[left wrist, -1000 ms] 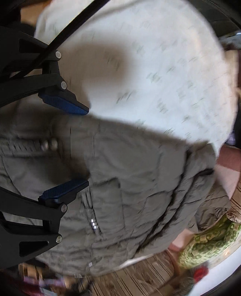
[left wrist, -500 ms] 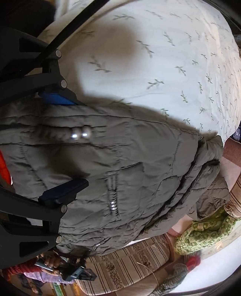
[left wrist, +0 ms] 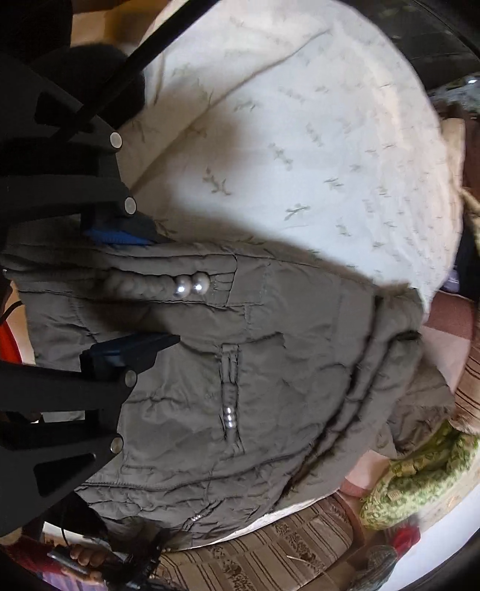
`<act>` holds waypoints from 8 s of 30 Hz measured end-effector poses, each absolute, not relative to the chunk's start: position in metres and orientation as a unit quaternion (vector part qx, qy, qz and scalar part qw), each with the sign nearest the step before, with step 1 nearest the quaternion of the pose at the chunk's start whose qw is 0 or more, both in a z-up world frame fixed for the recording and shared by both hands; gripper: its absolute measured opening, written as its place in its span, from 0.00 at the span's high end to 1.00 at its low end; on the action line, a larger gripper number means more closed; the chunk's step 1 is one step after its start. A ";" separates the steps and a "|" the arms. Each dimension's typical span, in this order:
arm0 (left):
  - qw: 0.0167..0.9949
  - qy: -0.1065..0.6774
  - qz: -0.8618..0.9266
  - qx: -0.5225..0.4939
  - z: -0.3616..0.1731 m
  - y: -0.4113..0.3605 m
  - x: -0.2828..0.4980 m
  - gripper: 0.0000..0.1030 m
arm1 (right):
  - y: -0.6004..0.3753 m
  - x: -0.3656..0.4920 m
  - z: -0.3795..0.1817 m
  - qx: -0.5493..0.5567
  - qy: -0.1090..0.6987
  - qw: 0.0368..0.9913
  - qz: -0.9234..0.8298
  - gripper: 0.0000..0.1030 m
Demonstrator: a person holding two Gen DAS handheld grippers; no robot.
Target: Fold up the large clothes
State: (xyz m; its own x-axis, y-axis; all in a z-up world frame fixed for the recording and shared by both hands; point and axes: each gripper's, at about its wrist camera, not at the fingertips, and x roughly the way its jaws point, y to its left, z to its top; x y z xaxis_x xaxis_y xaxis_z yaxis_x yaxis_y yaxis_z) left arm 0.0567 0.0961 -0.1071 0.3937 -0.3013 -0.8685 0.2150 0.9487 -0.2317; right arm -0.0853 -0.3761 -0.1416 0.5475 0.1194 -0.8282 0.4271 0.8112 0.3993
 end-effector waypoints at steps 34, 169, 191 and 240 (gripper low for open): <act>0.909 0.396 -0.116 0.055 -0.095 -0.009 0.202 0.32 | -0.279 0.151 0.071 0.172 0.396 0.901 -0.028 0.24; 0.880 0.460 -0.098 -0.055 -0.114 0.074 0.256 0.25 | -0.200 0.234 -0.029 0.017 0.375 0.917 -0.138 0.34; 0.866 0.453 -0.162 -0.139 -0.079 0.107 0.180 0.25 | -0.392 0.013 0.016 0.210 0.422 0.866 -0.166 0.26; 0.725 0.561 -0.327 -0.229 -0.162 0.110 0.044 0.25 | -0.409 -0.126 -0.148 0.419 0.454 0.785 0.039 0.33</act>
